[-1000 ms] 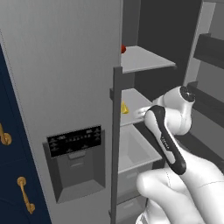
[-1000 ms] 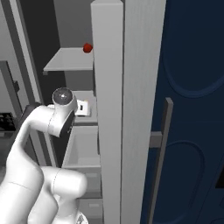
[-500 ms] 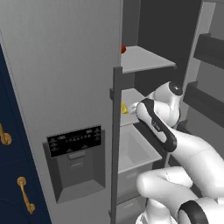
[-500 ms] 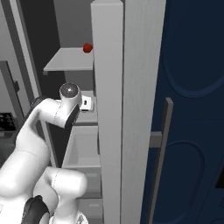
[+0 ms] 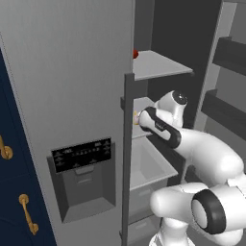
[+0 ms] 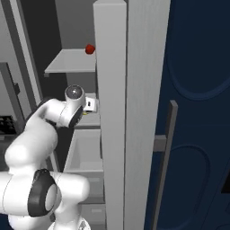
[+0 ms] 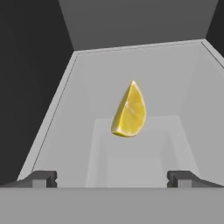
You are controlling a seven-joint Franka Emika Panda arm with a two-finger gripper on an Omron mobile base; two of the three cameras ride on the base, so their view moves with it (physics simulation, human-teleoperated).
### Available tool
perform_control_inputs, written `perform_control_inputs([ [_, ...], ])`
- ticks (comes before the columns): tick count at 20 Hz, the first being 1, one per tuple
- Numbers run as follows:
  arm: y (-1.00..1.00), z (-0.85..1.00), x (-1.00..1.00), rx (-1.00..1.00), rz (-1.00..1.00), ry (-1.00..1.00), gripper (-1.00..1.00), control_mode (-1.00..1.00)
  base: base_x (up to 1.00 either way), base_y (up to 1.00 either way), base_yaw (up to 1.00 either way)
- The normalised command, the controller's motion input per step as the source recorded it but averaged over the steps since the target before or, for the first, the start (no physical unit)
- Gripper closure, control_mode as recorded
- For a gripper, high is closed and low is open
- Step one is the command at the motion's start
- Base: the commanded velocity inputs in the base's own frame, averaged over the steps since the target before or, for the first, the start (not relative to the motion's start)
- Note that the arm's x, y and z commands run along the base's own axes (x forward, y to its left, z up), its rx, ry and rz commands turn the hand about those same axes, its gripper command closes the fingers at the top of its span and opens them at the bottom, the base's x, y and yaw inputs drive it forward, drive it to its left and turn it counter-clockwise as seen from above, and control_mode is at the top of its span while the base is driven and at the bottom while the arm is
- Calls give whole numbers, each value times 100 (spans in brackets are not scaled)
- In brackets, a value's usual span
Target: Grab a lemon wedge from the fridge and one ice cube from the ice bowl, and put them in the glass of lemonade.
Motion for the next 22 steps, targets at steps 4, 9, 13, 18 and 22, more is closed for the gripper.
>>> perform_control_inputs([
  [4,0,-15,54,0,0,0,-100,-100,0,0,0],
  [9,0,-18,53,0,-1,0,-100,-100,0,0,0],
  [13,0,-22,53,0,-1,0,-100,-100,0,0,0],
  [18,0,-26,25,0,0,3,-100,-100,0,0,0],
  [22,0,-31,4,0,-1,6,-100,-100,0,0,0],
])
